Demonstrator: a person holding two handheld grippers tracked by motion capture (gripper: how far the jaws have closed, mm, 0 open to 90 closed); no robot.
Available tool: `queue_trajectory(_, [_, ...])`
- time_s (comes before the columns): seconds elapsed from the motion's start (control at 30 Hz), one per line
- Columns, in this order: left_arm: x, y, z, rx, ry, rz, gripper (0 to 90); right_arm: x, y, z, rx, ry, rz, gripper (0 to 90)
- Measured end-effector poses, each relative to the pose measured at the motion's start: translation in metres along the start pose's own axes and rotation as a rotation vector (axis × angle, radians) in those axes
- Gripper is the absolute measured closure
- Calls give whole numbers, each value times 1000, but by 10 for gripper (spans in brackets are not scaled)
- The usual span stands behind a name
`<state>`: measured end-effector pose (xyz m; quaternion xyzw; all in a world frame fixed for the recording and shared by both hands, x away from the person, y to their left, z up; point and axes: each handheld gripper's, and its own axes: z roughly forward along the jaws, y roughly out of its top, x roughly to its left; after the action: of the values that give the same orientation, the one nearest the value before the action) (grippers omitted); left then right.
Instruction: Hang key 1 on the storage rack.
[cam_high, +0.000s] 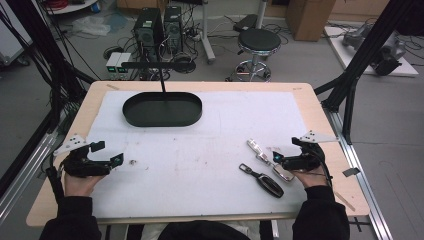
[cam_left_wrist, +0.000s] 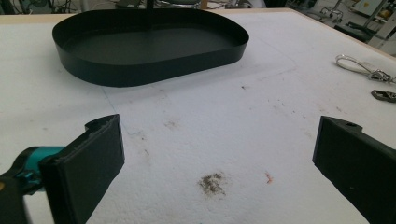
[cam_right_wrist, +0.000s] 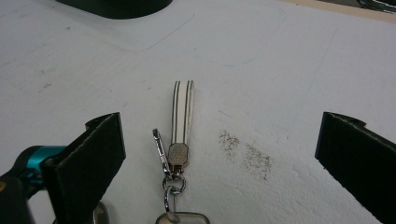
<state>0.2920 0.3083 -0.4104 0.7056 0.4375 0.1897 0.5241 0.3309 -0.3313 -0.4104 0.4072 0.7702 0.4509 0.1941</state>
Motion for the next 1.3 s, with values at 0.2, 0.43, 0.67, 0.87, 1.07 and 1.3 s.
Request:
queue_trajectory(0.2, [1,0,0,4,6,-1,25,-1,-2,-4,-15,-4,14,8])
queue_trajectory(0.43, [1,-1,0,7,8,0,25,-2,-3,-2,2,-13,12,8])
queue_trajectory(0.67, [3,-2,0,10,15,3,25,-2,-4,1,16,-20,6,8])
queue_trajectory(0.87, [2,-2,1,20,22,13,25,-1,-2,3,22,-30,-6,8])
queue_trajectory(1.07, [2,-3,2,23,25,21,25,-1,0,10,51,-28,-20,8])
queue_trajectory(1.3, [2,-3,2,25,24,24,25,3,4,18,82,-26,-40,8])
